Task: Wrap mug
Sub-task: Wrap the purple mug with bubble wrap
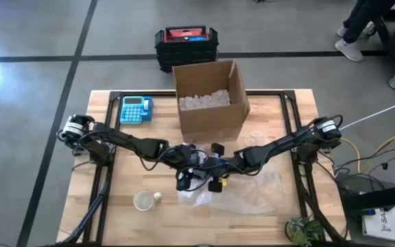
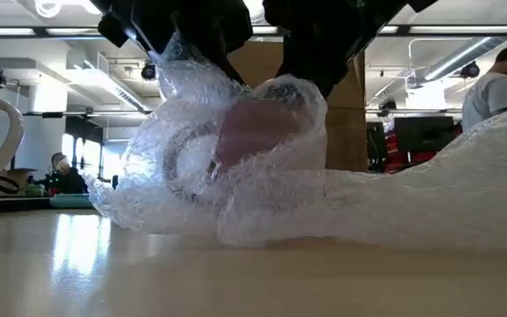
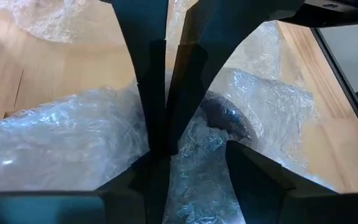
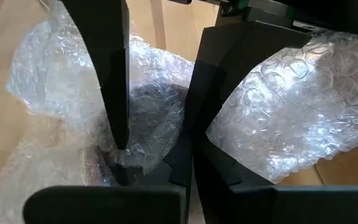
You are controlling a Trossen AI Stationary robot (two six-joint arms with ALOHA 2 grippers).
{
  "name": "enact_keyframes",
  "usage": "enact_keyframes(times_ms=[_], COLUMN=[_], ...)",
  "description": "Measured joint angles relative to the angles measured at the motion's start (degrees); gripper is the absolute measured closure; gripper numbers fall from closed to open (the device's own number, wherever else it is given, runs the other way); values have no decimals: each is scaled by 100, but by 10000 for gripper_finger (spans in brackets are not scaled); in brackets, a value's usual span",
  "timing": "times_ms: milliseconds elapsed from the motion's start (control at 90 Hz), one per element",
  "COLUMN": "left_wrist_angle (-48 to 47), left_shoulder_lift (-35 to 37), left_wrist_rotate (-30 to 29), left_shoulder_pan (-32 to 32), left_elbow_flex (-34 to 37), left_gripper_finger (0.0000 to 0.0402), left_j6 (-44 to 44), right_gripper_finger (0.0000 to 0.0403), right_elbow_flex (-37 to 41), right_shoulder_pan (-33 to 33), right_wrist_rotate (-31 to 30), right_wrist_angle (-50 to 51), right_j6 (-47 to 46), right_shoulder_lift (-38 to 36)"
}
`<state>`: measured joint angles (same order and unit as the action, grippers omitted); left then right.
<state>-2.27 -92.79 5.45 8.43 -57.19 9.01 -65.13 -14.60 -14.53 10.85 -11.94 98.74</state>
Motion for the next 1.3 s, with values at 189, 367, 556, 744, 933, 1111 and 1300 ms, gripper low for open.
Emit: enact_keyframes(times_ms=[189,367,556,744,933,1111,1300], left_wrist_angle=[118,116,-91,-348,-948,-1916,-2934], left_shoulder_lift=[37,60,110,114,309,530,1115], left_wrist_rotate=[-7,-7,21,15,-23,-28,-51], left_shoulder_pan=[-4,-4,7,4,-4,-4,6], left_elbow_flex=[-32,-34,6,-90,-567,-801,-835], left_gripper_finger=[272,276,269,258,253,256,274], left_j6=[-21,-63,-50,-41,-116,-121,202], right_gripper_finger=[403,403,403,403,403,403,403], right_elbow_flex=[-178,-198,-183,-200,-176,-176,-178], right_shoulder_pan=[-1,-1,-3,-3,-3,-3,-3], right_wrist_rotate=[53,57,-8,-71,37,36,14], right_wrist_angle=[392,392,-33,93,249,289,286], right_j6=[-2,-2,-135,-107,-107,-107,-107], right_shoulder_lift=[-246,-281,71,245,210,206,210])
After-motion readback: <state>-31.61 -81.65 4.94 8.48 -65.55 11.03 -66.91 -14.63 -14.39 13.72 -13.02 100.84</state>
